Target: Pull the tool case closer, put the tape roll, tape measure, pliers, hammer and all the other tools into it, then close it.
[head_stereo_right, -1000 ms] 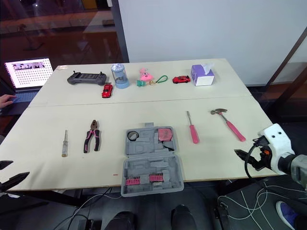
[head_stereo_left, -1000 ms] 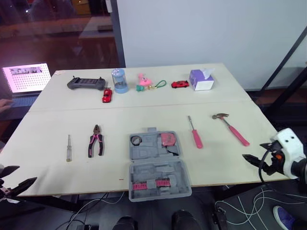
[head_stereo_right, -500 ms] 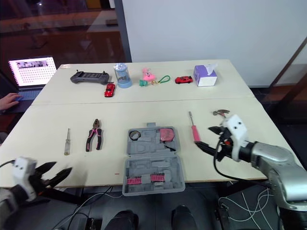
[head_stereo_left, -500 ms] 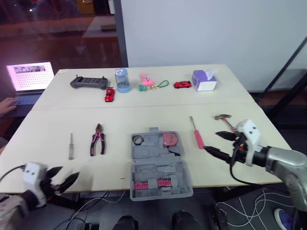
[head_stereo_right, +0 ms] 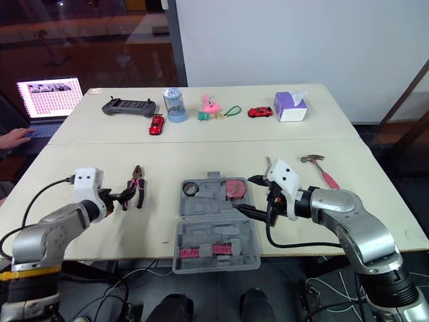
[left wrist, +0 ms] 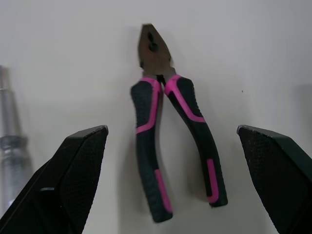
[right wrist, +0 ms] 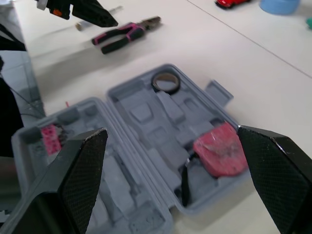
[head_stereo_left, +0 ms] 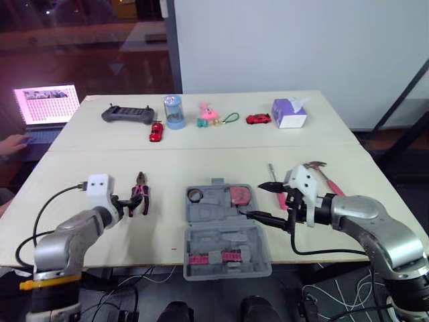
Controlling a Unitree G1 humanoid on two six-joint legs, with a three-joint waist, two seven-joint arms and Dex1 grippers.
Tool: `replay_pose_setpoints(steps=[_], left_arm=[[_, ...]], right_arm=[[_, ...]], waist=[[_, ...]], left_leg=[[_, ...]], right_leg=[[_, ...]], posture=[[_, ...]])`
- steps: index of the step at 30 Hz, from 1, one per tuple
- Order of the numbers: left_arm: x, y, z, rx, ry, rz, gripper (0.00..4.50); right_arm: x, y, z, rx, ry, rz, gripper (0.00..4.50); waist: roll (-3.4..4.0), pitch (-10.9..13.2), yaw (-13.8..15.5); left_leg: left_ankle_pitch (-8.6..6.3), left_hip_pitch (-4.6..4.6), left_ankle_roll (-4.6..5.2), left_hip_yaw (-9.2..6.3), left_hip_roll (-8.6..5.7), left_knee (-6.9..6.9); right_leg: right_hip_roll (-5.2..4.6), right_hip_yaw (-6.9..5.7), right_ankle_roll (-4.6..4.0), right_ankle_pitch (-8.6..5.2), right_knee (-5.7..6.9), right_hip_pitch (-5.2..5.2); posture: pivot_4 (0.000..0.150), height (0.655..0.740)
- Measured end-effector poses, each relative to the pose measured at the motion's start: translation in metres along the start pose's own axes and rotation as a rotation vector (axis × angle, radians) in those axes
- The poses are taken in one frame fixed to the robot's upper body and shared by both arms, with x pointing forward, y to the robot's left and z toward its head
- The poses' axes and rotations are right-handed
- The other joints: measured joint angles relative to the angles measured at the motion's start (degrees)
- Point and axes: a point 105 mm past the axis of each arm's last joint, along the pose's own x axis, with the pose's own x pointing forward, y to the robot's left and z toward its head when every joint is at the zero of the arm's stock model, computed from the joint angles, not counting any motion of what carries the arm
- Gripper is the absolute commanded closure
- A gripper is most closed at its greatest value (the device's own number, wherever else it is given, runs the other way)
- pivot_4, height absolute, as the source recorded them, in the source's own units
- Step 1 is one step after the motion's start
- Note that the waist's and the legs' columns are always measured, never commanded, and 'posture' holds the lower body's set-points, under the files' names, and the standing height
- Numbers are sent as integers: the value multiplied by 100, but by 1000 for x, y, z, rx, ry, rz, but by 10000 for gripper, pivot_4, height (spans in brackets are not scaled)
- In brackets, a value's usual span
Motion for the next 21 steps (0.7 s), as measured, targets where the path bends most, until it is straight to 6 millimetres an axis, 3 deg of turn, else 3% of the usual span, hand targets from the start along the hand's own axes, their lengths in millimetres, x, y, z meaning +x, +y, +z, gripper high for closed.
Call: replay_pose_setpoints(steps=[11, 20, 21], left_arm=[[45, -7, -1, 35, 84, 34, 0], [62, -11, 7, 67, 103, 42, 0], [63, -11, 7, 73, 108, 41, 5568]], right_arm=[[4, -1, 1, -5, 5, -12, 334], [4, -2, -1, 10, 22, -25, 334], [4, -2, -2, 14, 26, -26, 0]], waist=[[-7, 4, 42], [-3, 2, 45], [-2, 1, 46]], left_leg=[[7, -1, -12, -1, -1, 1], [22, 3, -40, -2, -2, 1], [26, 3, -46, -2, -2, 1]], right_leg=[[-1, -2, 1, 1, 3, 2], [-2, -3, 3, 2, 7, 6], [-2, -3, 3, 2, 7, 7]], posture=[[1500, 7400], [1500, 7400], [1500, 7400]])
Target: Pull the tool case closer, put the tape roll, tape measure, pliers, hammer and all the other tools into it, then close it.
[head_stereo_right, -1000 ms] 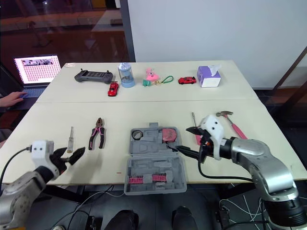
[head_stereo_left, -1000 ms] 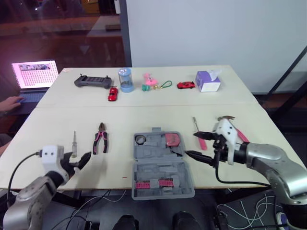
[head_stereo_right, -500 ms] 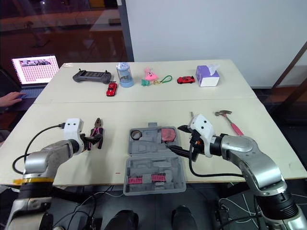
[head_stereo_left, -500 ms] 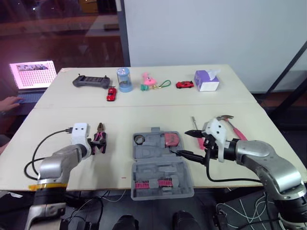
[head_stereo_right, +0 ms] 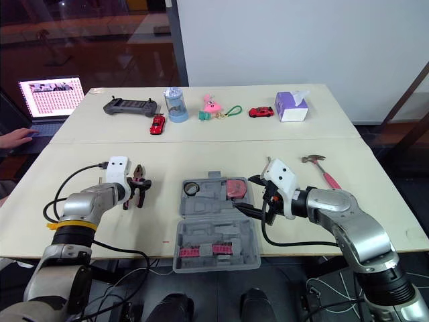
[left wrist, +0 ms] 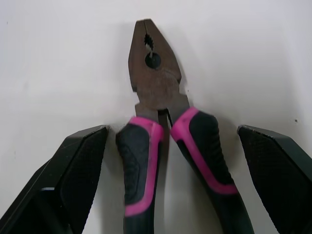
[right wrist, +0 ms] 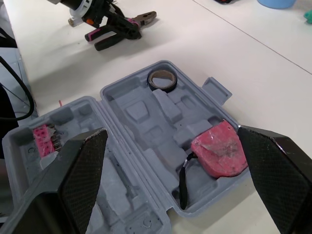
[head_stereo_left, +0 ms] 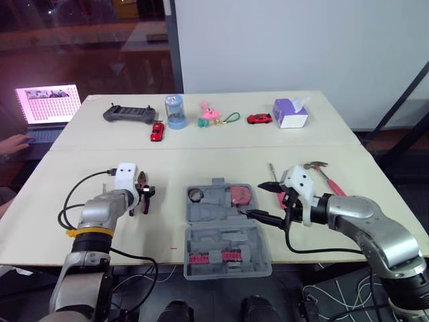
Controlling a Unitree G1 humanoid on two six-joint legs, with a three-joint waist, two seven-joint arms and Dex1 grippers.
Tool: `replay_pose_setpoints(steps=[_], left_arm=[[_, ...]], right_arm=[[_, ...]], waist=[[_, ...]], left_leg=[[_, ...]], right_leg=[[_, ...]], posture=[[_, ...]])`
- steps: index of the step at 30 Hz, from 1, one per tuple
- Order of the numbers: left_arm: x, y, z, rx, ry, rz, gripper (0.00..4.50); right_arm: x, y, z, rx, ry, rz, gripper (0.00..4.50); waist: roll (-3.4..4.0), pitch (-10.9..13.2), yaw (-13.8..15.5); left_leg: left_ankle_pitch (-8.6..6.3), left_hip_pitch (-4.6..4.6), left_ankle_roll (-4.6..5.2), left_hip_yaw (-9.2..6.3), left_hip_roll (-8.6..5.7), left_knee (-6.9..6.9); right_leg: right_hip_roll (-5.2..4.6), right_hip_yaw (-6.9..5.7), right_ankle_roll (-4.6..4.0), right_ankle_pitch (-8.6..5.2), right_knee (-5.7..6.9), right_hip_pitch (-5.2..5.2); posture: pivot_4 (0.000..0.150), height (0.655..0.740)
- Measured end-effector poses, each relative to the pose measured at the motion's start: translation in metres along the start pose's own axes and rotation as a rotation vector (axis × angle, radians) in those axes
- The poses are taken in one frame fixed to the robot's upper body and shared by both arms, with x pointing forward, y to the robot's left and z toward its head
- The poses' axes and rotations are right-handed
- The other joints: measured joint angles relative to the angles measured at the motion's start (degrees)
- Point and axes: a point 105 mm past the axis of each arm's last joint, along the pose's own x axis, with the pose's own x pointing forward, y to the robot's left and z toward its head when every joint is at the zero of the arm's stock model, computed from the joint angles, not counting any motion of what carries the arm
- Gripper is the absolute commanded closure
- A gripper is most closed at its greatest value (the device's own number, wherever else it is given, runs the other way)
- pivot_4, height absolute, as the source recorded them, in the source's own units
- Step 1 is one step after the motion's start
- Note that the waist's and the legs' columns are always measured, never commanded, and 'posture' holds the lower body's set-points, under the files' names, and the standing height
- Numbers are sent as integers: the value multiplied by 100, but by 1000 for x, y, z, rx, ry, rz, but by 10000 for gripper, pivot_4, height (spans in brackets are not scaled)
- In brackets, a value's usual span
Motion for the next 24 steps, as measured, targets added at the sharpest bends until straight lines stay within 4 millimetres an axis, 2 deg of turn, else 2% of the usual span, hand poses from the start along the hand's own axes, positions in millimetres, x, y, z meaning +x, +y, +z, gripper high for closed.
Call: replay_pose_setpoints(steps=[1, 4, 16, 21, 24], left_arm=[[1, 1, -1, 6, 2, 5, 8024], [1, 2, -1, 16, 2, 7, 20764], [-4, 0, -4, 52, -12, -19, 20773], [-20, -6, -6, 288, 11, -142, 20773], [-44, -8, 0, 509, 57, -283, 20773]], right_arm=[[0, 0, 0, 3, 2, -1, 0], [0, 0, -1, 4, 4, -5, 0], [0, -4, -1, -5, 10, -37, 0], [-2, -6, -1, -41, 46, -34, 0], [2, -3, 6, -131, 102, 9, 0]], waist=[[3, -2, -1], [4, -2, 1], [4, -2, -12], [-10, 12, -31], [-24, 31, -70]], left_leg=[[0, 2, 0, 0, 0, 0], [0, 1, 0, 0, -1, 0], [0, 0, -1, 0, -3, -1], [4, -11, -8, 0, -2, -4], [5, -34, -9, -1, 1, -4]], right_leg=[[0, 0, 0, 0, 0, 2], [-1, 0, 1, 0, -1, 2], [-4, 1, 2, 1, -3, 2], [-3, 1, 2, 1, -4, -12], [1, 2, 1, 1, 3, -38]], posture=[[1500, 7400], [1500, 7400], [1500, 7400], [1500, 7400], [1500, 7400]])
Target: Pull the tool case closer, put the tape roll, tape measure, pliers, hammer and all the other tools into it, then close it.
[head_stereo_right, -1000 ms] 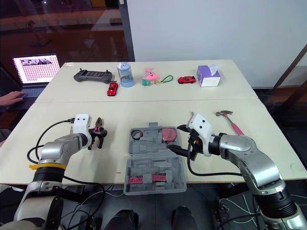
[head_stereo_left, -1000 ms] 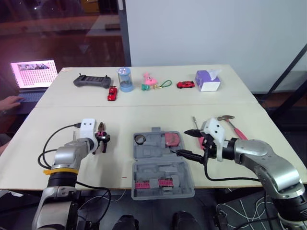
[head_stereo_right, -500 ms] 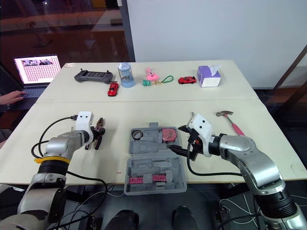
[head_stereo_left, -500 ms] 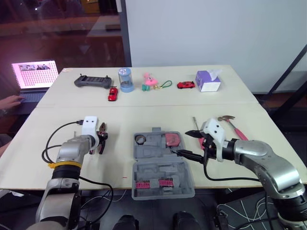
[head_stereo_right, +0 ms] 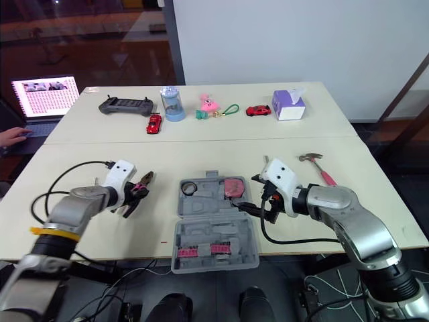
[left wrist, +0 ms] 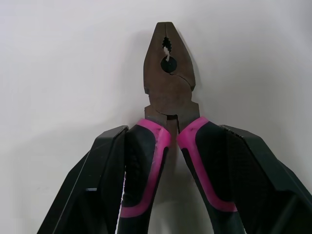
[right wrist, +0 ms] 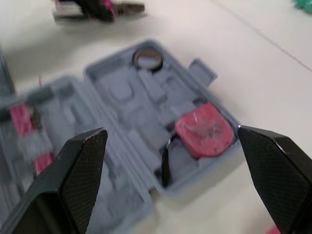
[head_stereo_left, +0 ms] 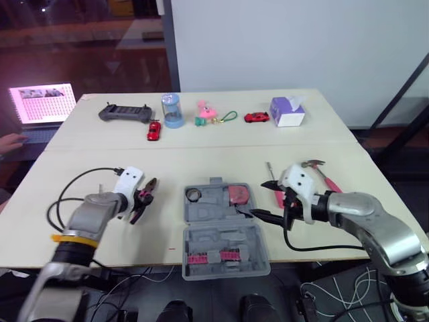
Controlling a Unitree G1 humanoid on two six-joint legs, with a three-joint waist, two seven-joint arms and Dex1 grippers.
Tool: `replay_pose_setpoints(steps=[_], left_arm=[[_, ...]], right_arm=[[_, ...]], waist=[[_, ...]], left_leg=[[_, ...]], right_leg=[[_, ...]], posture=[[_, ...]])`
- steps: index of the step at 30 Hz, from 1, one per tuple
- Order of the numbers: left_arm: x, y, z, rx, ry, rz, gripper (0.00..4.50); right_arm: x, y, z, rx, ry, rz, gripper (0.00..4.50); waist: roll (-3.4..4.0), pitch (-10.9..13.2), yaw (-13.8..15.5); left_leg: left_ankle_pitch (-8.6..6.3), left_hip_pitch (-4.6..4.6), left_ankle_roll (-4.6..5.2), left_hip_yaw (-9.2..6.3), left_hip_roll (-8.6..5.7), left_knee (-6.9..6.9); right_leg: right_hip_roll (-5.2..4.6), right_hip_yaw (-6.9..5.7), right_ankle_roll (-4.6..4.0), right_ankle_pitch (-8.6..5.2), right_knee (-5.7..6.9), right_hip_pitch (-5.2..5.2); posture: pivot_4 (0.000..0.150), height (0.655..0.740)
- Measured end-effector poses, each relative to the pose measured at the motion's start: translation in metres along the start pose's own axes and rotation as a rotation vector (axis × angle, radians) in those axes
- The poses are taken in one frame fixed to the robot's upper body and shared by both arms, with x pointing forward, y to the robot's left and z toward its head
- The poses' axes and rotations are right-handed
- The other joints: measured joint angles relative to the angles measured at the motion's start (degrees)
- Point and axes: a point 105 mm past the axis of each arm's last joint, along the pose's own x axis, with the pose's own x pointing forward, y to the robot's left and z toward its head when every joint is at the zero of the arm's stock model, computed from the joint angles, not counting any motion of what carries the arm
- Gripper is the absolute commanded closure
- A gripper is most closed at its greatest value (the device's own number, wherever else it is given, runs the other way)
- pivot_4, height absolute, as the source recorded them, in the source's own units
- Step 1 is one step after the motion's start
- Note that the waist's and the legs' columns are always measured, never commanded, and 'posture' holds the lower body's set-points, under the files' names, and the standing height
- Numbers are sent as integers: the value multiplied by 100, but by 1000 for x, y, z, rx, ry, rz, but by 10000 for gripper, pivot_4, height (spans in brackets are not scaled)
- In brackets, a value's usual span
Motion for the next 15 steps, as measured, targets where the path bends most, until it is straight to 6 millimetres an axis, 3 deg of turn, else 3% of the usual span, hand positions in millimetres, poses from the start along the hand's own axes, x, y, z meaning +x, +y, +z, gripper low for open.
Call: replay_pose_setpoints(steps=[4, 11, 15], left_arm=[[-28, -11, 26, 272, 11, -191, 20773], [-35, -59, 39, 431, 63, -568, 20773], [-36, -69, 59, 517, 43, -662, 20773]], right_arm=[[15, 12, 26, -169, 36, 101, 0], [56, 37, 68, -348, 18, 269, 0], [84, 42, 82, -377, 41, 301, 0]], waist=[[14, 8, 21], [7, 13, -5], [7, 13, -42]], left_leg=[[0, -22, 1, -1, 1, 1], [11, -79, -16, -2, -1, 20], [12, -77, -17, -2, -1, 21]], right_leg=[[-1, -4, -1, 1, -2, -13], [-1, -8, 8, 7, 5, -65], [0, -7, 8, 7, 10, -66]], posture=[[1500, 7400], [1500, 7400], [1500, 7400]])
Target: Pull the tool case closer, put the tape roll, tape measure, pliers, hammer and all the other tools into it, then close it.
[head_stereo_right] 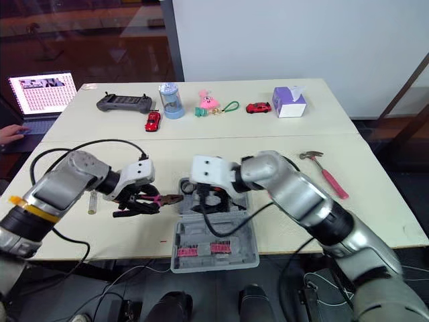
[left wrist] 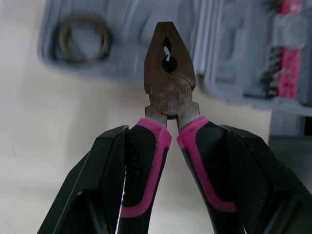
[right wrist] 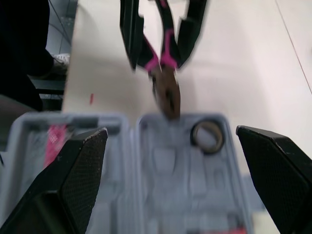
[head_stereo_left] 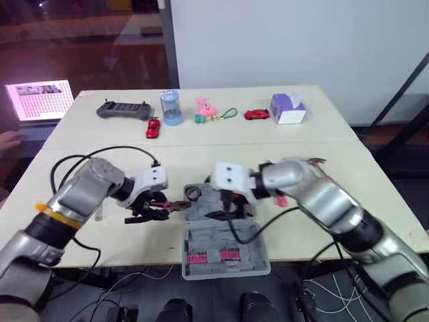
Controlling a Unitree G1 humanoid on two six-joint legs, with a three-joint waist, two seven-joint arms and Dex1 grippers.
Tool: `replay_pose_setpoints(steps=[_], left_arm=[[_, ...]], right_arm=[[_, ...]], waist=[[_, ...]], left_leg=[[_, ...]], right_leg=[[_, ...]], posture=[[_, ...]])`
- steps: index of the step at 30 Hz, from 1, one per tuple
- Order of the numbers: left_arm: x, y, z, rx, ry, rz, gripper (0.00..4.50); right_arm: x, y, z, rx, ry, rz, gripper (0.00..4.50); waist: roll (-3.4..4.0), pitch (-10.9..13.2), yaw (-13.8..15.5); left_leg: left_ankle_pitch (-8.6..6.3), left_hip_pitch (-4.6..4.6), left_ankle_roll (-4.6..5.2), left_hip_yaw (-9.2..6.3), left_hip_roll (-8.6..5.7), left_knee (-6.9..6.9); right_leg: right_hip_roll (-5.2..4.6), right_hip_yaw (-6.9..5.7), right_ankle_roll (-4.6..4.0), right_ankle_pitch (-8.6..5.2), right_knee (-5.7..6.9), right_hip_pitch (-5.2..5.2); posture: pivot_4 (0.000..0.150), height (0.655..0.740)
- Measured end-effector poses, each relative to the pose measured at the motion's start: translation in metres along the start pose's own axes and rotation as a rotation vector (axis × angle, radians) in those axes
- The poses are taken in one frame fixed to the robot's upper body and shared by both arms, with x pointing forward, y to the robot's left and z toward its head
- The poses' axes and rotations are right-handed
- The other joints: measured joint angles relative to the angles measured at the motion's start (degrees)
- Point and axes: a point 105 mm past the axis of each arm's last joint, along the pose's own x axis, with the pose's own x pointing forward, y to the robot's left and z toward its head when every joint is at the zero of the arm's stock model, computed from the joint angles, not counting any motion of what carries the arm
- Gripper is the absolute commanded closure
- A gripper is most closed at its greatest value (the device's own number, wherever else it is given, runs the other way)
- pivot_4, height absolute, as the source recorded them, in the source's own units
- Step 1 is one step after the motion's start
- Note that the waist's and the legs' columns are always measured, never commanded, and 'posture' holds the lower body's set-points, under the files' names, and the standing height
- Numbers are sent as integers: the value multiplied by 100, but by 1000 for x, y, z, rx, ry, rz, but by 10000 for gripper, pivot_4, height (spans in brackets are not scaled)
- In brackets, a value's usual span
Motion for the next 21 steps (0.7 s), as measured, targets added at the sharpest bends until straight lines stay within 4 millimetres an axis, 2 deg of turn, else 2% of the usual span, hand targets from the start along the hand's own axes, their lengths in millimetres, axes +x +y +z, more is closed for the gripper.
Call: replay_pose_setpoints(steps=[6, 11, 15, 21], left_arm=[[16, -2, 19, 78, -10, -82, 20773], [15, 0, 30, 124, -20, -88, 20773], [16, -2, 32, 146, -24, -104, 20773], [16, -1, 31, 154, -15, -101, 20773]], right_arm=[[29, 1, -2, 67, 44, 50, 0], [33, -2, -11, 115, 79, 45, 0], [33, -3, -14, 119, 88, 48, 0], [35, -3, -28, 157, 124, 45, 0]], waist=[[0, 0, -102], [0, 0, -170], [0, 0, -228], [0, 0, -232]], left_leg=[[1, -4, -2, -1, -1, 1], [1, -2, -2, -2, -1, -1], [1, -2, -2, -2, -1, -1], [1, -2, -2, -2, -1, 0]], right_leg=[[-1, 0, 0, 0, 3, -8], [0, 0, 0, 0, 14, -16], [0, 0, 0, 0, 14, -16], [-1, 1, 0, 0, 15, -16]], posture=[[1500, 7400], [1500, 7400], [1500, 7400], [1500, 7400]])
